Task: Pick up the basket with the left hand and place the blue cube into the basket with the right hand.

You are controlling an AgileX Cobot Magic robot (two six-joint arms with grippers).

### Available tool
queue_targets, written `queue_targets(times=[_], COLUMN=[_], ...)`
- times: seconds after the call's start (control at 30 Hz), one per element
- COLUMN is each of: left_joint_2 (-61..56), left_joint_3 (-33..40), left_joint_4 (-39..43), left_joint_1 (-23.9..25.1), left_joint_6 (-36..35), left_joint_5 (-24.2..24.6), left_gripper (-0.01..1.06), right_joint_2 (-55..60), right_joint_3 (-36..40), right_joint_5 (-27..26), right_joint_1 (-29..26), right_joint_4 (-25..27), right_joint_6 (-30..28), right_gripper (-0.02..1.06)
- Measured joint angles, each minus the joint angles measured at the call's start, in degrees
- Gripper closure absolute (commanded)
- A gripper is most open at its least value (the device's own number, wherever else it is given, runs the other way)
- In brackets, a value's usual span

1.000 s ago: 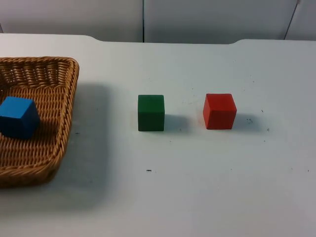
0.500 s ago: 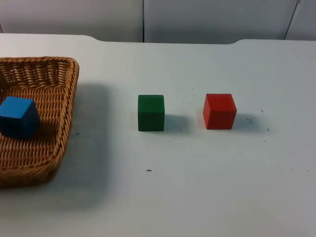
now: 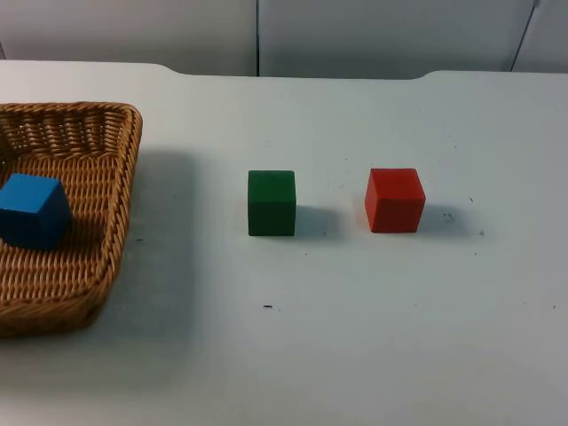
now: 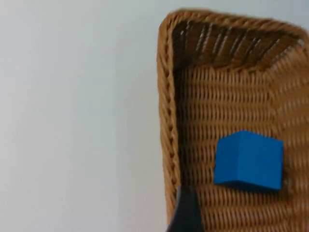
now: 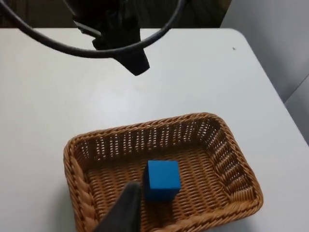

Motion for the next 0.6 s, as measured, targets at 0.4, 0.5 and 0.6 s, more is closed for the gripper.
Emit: queue_targets(times=[0.4,0.5,0.6], left_joint_2=[-23.0,-30.3,-35.1], left_joint_3=[4.2,7.8,10.3], left_joint_4=[-4.3,-3.7,-1.9], left_joint_1=[-4.1,-11.1,-14.8], left_joint_6=[-2.4,-2.4,-2.6], left_joint_5=[0.2,-1.3,-2.2], left_gripper=[0.43,0.43,0.43], right_joint_2=[-13.3,-17.5,-19.6], right_joint_3=[25.0,31.3,34.6], right_joint_5=[-16.2,-19.3,-20.3], right_joint_1=[0.0,0.0,0.0], right_joint_4=[2.5,4.8,6.0], right_joint_6=[-0.9,-1.0,-1.0], right_gripper=[0.00,0.00,0.00])
